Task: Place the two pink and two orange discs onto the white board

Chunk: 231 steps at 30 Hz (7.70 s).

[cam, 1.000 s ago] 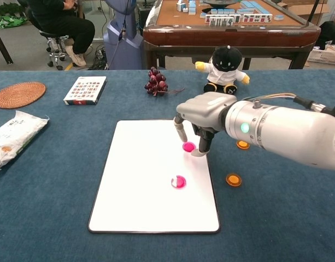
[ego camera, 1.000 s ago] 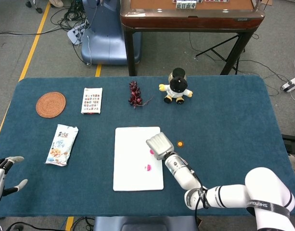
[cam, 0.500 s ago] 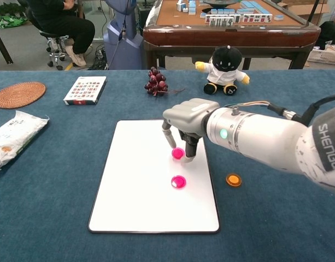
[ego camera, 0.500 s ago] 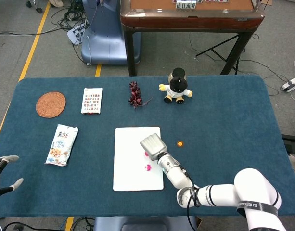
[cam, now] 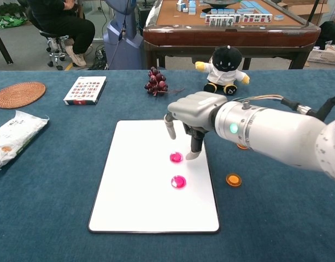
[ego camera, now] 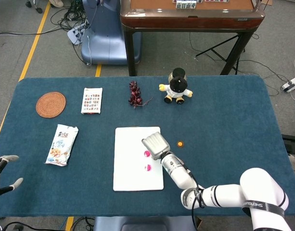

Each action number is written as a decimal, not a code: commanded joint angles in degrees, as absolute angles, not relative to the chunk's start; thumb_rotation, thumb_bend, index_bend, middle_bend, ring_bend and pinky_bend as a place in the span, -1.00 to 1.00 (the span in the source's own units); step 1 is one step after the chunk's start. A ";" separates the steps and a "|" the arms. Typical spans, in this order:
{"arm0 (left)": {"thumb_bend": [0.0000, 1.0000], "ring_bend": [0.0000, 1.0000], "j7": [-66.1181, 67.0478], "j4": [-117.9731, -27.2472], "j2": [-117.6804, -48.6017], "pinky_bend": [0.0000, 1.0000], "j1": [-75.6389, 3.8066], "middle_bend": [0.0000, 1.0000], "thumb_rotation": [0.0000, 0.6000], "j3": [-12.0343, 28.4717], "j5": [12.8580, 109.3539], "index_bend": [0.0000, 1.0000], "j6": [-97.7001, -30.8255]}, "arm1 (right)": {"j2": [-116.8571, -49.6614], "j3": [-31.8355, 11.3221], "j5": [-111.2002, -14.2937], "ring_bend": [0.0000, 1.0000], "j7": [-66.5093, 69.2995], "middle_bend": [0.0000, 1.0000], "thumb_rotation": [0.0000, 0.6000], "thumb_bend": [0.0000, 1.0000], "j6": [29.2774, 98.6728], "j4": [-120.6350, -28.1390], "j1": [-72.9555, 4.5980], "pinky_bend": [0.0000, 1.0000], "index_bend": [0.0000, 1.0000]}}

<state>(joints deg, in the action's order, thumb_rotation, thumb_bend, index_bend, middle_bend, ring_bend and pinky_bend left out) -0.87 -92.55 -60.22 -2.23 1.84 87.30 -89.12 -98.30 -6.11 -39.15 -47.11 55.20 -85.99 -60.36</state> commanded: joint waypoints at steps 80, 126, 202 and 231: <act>-0.67 -0.32 -1.02 -92.51 -60.33 -0.03 -2.22 -0.24 1.00 2.57 86.22 -0.19 -88.48 | -89.67 2.80 -54.16 1.00 -43.49 1.00 1.00 -0.61 54.69 -92.86 -45.20 1.00 -0.21; -0.67 -0.32 0.02 -91.78 -60.73 -0.03 -2.35 -0.22 1.00 2.59 86.12 -0.07 -88.35 | -95.39 -7.68 -47.06 1.00 -51.53 1.00 1.00 -0.34 54.48 -94.56 -55.89 1.00 -0.02; -0.67 -0.31 4.51 -93.13 -61.69 -0.03 -2.37 -0.19 1.00 0.75 88.49 -0.01 -87.52 | -86.14 -2.25 -43.89 1.00 -45.55 1.00 1.00 -0.70 60.96 -94.57 -53.73 1.00 -0.32; -0.67 -0.31 3.74 -93.15 -61.40 -0.03 -2.34 -0.19 1.00 0.65 88.41 -0.01 -87.58 | -89.25 -1.59 -41.13 1.00 -41.62 1.00 1.00 -0.62 53.32 -82.05 -50.66 1.00 -0.27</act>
